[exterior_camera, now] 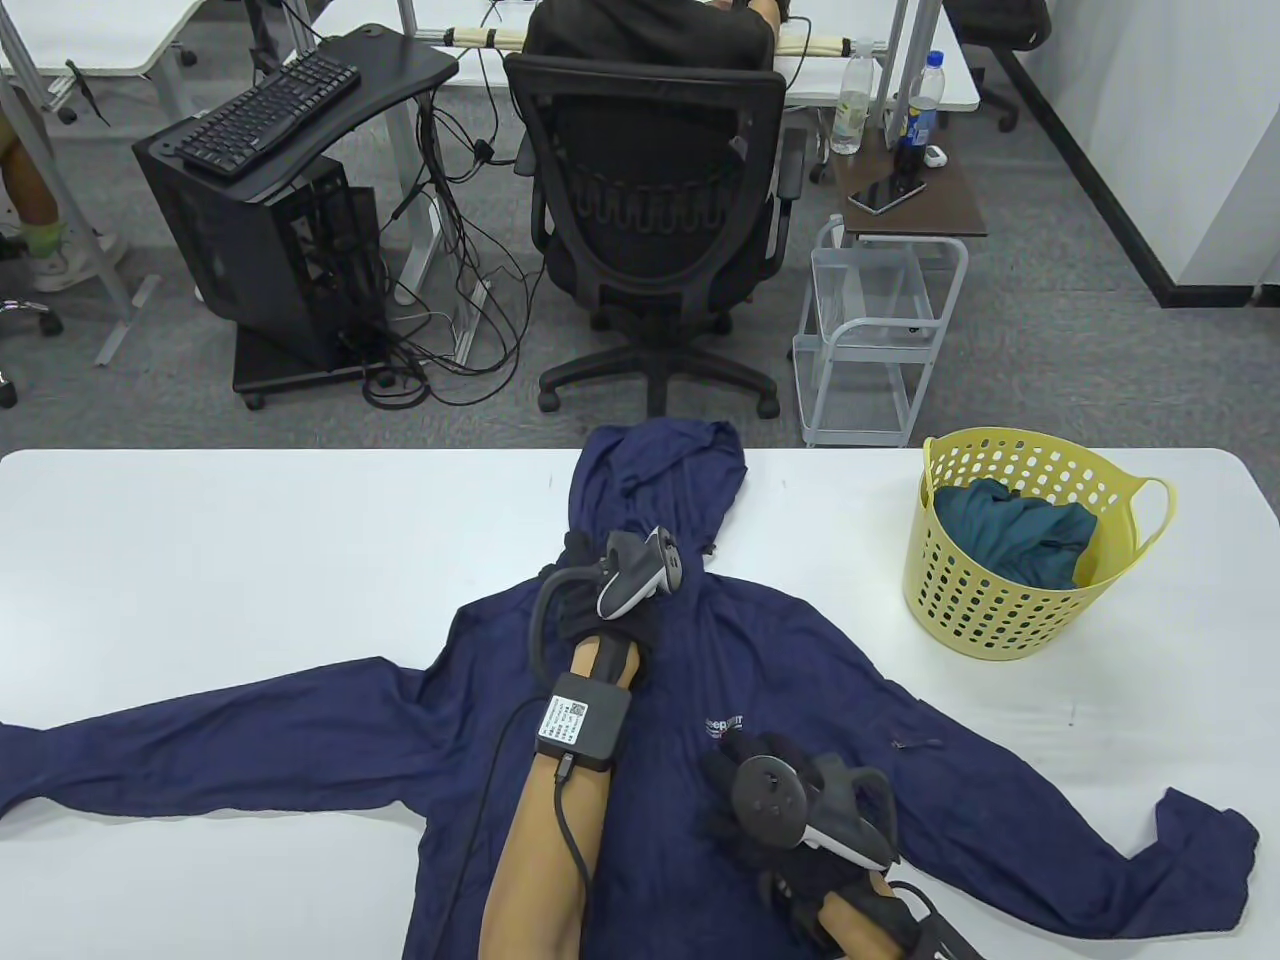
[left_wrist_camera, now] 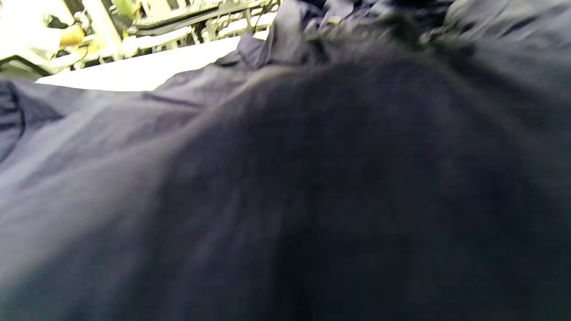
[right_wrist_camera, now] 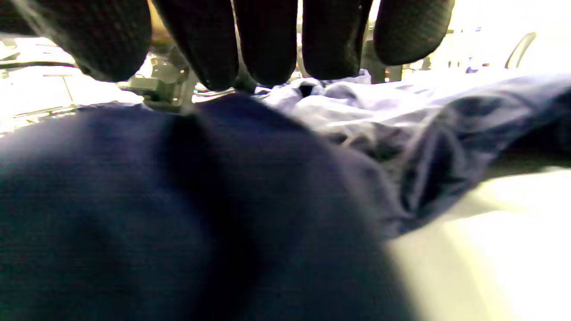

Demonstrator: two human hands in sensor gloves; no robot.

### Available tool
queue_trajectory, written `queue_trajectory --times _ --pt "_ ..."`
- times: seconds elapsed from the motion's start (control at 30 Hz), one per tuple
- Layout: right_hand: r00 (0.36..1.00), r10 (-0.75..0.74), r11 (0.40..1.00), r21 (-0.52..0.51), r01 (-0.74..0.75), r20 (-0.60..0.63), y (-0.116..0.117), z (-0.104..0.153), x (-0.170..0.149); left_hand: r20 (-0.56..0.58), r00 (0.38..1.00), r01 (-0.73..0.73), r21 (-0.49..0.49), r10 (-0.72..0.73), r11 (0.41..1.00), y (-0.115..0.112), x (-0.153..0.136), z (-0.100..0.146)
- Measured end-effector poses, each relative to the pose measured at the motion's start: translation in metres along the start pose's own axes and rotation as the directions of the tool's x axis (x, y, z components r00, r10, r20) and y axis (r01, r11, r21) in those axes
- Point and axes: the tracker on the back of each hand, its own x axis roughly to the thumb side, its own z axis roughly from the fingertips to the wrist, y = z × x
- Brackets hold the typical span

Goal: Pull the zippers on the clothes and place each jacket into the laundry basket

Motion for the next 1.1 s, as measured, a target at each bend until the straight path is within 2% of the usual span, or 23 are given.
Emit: queue_trajectory --times 0.1,0.37,0.53,0.6,0.7,0.77,0.87,0.97,1.1 --pt "1.0 -0.02 1.0 0.002 0.02 -0.022 0.0 -0.002 -0.005 0.008 0.999 -0.039 -0.08 0.04 0.996 -0.008 -0.002 -0.011" --pt "1.0 -0.011 1.0 -0.011 0.011 -0.021 0.0 -0.001 -0.006 0.013 0.999 -0.031 0.063 0.03 0.998 -0.004 -0.006 -0.009" --pt "1.0 0.002 1.0 -0.001 -0.002 -0.018 0.003 -0.002 -0.005 0.108 0.99 -0.114 0.215 0.092 0.97 0.009 -0.02 0.013" --pt "1.0 -0.005 1.0 -0.007 0.005 -0.017 0.003 -0.002 -0.006 0.196 0.971 -0.188 0.282 0.135 0.941 0.017 -0.029 0.03" --pt "1.0 -0.018 0.999 -0.029 0.018 -0.008 0.003 -0.001 -0.006 0.307 0.93 -0.294 0.3 0.2 0.908 0.021 -0.038 0.048" --pt "1.0 -0.027 0.999 -0.042 0.027 -0.004 0.002 0.0 -0.006 0.322 0.91 -0.361 0.307 0.261 0.881 0.021 -0.046 0.064" --pt "0.999 -0.044 0.997 -0.064 0.044 0.001 0.0 0.001 -0.006 0.361 0.867 -0.441 0.24 0.342 0.865 0.018 -0.055 0.083" --pt "0.999 -0.051 0.996 -0.071 0.051 0.006 0.0 0.002 -0.007 0.363 0.813 -0.523 0.111 0.455 0.845 0.011 -0.067 0.1" --pt "0.994 -0.106 0.991 -0.08 0.108 0.032 0.003 0.001 -0.008 0.361 0.682 -0.676 -0.019 0.636 0.737 -0.008 -0.084 0.119"
